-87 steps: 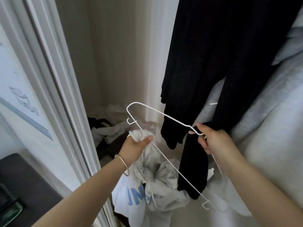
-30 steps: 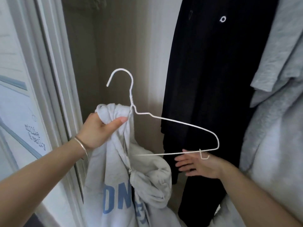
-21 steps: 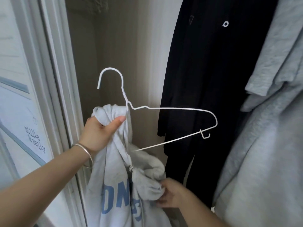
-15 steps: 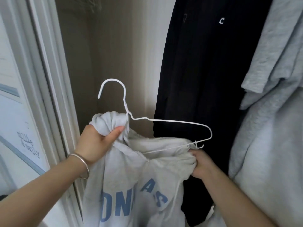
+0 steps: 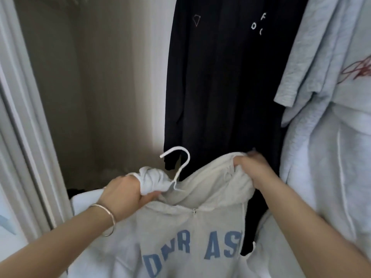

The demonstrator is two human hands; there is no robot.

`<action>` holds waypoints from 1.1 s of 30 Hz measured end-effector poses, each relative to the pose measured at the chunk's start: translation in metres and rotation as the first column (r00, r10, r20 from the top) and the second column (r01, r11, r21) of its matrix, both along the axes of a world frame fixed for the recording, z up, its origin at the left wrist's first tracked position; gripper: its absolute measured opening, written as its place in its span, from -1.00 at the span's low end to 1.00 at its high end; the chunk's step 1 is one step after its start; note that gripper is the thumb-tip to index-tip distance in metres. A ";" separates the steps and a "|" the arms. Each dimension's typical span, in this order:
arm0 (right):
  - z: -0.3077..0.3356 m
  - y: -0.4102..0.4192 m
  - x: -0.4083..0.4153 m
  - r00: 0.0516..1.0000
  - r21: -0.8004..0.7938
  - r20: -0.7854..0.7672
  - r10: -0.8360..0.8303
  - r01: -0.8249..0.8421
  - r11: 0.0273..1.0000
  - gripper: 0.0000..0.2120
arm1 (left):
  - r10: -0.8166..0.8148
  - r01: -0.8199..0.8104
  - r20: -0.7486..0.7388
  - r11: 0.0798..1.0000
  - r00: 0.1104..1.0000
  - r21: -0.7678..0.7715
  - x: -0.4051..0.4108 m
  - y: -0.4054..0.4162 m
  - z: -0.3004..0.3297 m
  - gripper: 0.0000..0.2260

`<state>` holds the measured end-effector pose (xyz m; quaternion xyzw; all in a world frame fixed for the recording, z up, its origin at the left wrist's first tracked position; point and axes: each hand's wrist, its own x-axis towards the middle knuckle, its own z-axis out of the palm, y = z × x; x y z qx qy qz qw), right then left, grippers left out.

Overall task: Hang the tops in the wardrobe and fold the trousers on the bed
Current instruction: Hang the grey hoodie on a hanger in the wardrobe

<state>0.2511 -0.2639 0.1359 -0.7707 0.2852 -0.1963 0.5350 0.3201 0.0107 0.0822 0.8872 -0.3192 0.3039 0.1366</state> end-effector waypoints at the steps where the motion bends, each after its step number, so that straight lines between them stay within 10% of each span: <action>1: 0.005 0.005 0.000 0.998 0.002 0.037 0.053 -0.053 0.999 -0.63 | -0.021 0.022 0.013 0.996 1.000 -0.087 0.002 -0.005 0.002 -0.51; 7: 0.018 0.005 -0.010 0.628 0.196 0.386 0.676 -0.772 0.605 -0.40 | -0.037 -0.085 -0.230 0.864 0.972 -0.497 0.012 0.007 0.024 -0.60; 11: 0.005 -0.002 -0.012 0.840 -0.252 0.077 0.537 -0.505 0.826 -0.45 | -0.117 -0.039 -0.199 0.765 0.973 -0.643 0.007 0.015 0.029 -0.53; 18: -0.018 -0.015 -0.029 0.939 -0.656 -0.107 0.328 -0.314 0.687 -0.87 | -0.082 -0.099 -0.266 0.792 0.960 -0.602 0.010 0.015 0.034 -0.55; 25: 0.005 0.023 -0.014 0.863 -0.488 -0.225 0.452 -0.501 0.715 -0.71 | -0.181 -0.015 -0.360 0.877 0.915 -0.480 0.009 -0.003 0.047 -0.52; 33: 0.024 0.024 -0.029 0.947 -0.250 0.103 0.303 -0.271 0.930 -0.80 | -0.485 -0.191 -0.612 0.666 0.624 -0.722 0.045 0.006 0.114 -0.69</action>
